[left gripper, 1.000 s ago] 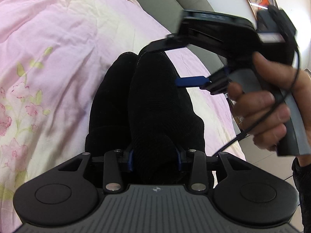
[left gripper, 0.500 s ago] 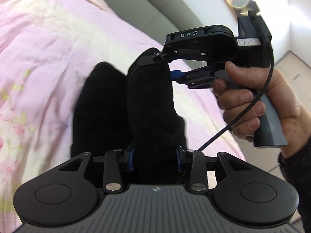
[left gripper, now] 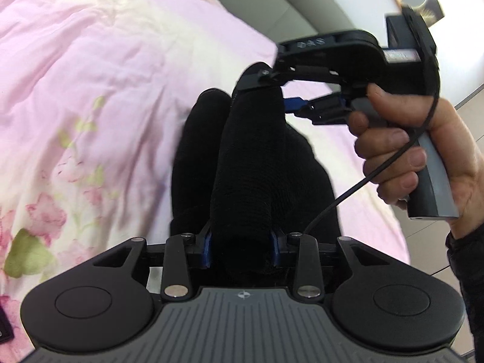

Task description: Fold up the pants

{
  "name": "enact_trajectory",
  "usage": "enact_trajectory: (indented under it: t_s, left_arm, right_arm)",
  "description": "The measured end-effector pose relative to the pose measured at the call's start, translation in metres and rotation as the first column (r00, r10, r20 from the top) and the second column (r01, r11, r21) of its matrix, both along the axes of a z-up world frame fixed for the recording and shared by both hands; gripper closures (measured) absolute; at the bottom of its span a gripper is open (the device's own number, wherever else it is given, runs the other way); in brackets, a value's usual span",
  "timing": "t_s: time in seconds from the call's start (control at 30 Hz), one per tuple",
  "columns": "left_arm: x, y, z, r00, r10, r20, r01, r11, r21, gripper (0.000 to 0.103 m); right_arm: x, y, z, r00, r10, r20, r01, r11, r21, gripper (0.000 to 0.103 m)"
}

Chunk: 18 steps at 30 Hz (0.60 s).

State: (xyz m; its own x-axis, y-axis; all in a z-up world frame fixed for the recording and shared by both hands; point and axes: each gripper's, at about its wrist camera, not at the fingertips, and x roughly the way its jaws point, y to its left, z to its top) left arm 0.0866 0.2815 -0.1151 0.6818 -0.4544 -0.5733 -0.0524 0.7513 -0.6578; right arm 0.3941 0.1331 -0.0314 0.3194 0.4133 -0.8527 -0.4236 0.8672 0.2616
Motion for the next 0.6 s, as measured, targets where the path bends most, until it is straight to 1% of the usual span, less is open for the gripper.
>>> enact_trajectory:
  t_s: [0.03,0.1,0.13,0.17,0.23,0.3,0.33,0.4,0.47,0.5,0.53,0.57,0.6]
  left_arm:
    - [0.0,0.002,-0.004,1.0,0.005,-0.011,-0.005,1.0,0.005,0.064]
    - [0.0,0.008,-0.009,1.0,0.019,-0.025,-0.019,1.0,-0.005,0.061]
    - [0.001,0.011,-0.014,0.999,0.024,-0.03,-0.024,1.0,-0.015,0.061]
    - [0.001,0.013,-0.017,0.999,0.025,-0.036,-0.026,0.999,-0.026,0.059]
    - [0.0,0.016,-0.017,0.999,0.029,-0.042,-0.03,0.999,-0.039,0.057]
    - [-0.001,0.016,-0.015,0.999,0.03,-0.037,-0.032,0.999,-0.035,0.055]
    - [-0.002,0.015,-0.013,0.999,0.032,-0.038,-0.033,0.999,-0.032,0.055]
    - [-0.003,0.015,-0.011,0.999,0.037,-0.035,-0.038,0.999,-0.028,0.055]
    - [-0.004,0.014,-0.01,0.999,0.043,-0.031,-0.044,0.999,-0.023,0.055]
    - [-0.004,0.014,-0.01,0.999,0.045,-0.028,-0.046,0.999,-0.02,0.055]
    - [-0.008,0.013,-0.006,0.999,0.047,-0.023,-0.047,0.999,-0.018,0.055]
    - [-0.01,0.013,-0.005,0.999,0.051,-0.015,-0.051,0.999,-0.014,0.055]
    - [-0.011,0.013,-0.005,0.999,0.052,-0.015,-0.053,0.999,-0.007,0.055]
  right_arm:
    - [0.0,0.007,-0.008,1.0,0.029,0.012,-0.029,0.999,-0.018,0.06]
    - [-0.001,0.018,-0.02,0.996,0.084,0.044,-0.081,0.995,-0.049,0.049]
    - [-0.002,0.019,-0.022,0.994,0.095,0.055,-0.092,0.995,-0.044,0.046]
    - [-0.003,0.017,-0.02,0.994,0.089,0.055,-0.088,0.996,-0.024,0.041]
    - [-0.007,0.0,-0.008,0.997,0.059,0.039,-0.061,0.996,0.06,0.041]
    - [-0.019,-0.026,0.009,0.998,0.052,0.043,-0.058,0.987,0.15,0.048]
    - [-0.029,-0.04,0.017,0.997,0.052,0.065,-0.063,0.982,0.179,0.051]
    - [-0.053,-0.067,0.026,0.99,0.051,0.13,-0.075,0.979,0.191,0.057]
    - [-0.077,-0.089,0.024,0.978,0.044,0.203,-0.077,0.985,0.153,0.069]
    - [-0.09,-0.098,0.015,0.971,0.045,0.234,-0.074,0.99,0.118,0.073]
    - [-0.102,-0.102,0.004,0.967,0.057,0.249,-0.08,0.993,0.084,0.08]
    - [-0.114,-0.104,-0.011,0.967,0.083,0.239,-0.098,0.994,0.05,0.085]
    - [-0.128,-0.105,-0.027,0.968,0.117,0.221,-0.126,0.992,0.026,0.085]
